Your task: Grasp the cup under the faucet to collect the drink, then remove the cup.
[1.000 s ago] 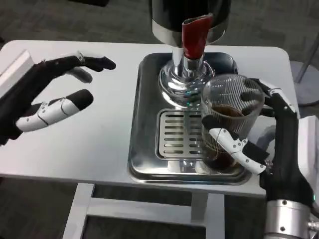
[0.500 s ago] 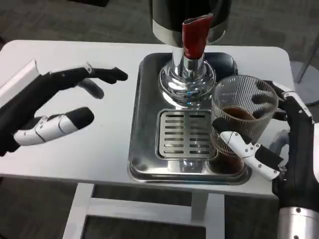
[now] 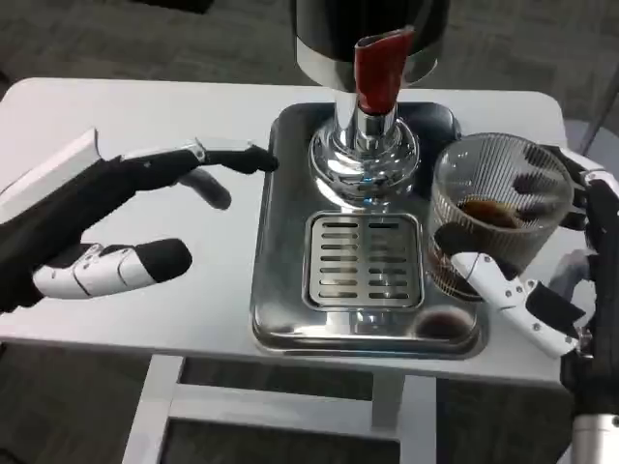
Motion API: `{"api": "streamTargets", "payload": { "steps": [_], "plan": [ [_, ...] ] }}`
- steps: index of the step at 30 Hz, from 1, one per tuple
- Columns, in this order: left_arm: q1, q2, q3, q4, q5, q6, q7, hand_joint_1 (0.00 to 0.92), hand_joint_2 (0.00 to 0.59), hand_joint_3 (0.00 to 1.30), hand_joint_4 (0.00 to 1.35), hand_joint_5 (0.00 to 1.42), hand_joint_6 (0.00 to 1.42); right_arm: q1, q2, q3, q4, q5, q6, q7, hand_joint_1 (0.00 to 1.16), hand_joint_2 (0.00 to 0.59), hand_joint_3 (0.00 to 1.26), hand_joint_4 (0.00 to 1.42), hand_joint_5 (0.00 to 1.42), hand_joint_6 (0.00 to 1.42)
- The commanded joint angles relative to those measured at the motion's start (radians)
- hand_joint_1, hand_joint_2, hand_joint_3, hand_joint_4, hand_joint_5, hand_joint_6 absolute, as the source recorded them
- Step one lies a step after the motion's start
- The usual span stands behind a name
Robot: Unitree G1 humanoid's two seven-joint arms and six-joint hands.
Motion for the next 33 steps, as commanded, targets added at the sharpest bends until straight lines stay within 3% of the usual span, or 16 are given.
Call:
{"api": "streamTargets", "payload": {
  "steps": [1, 13, 25, 33],
  "plan": [
    [0.023, 0.015, 0.019, -0.042, -0.038, 0.018, -0.037, 0.0, 0.104, 0.28, 0.19, 0.22, 0.46, 0.028, 0.019, 0.004, -0.081, 0.017, -0.002, 0.032, 0.74, 0.258, 0.72, 0.84, 1.03, 1.34],
    [0.034, 0.015, 0.054, -0.119, -0.097, 0.067, -0.099, 0.0, 0.114, 0.27, 0.19, 0.21, 0.46, 0.093, 0.012, -0.007, -0.177, 0.05, -0.007, 0.118, 0.73, 0.256, 0.74, 0.86, 1.04, 1.34],
    [0.059, 0.024, 0.077, -0.224, -0.173, 0.114, -0.188, 0.0, 0.115, 0.27, 0.19, 0.21, 0.46, 0.172, -0.036, -0.021, -0.3, 0.099, -0.024, 0.224, 0.73, 0.256, 0.75, 0.87, 1.05, 1.36],
    [0.107, 0.046, 0.106, -0.352, -0.264, 0.157, -0.285, 0.0, 0.116, 0.26, 0.19, 0.2, 0.45, 0.205, -0.048, -0.023, -0.371, 0.133, -0.02, 0.279, 0.73, 0.25, 0.76, 0.88, 1.06, 1.36]
  ]
}}
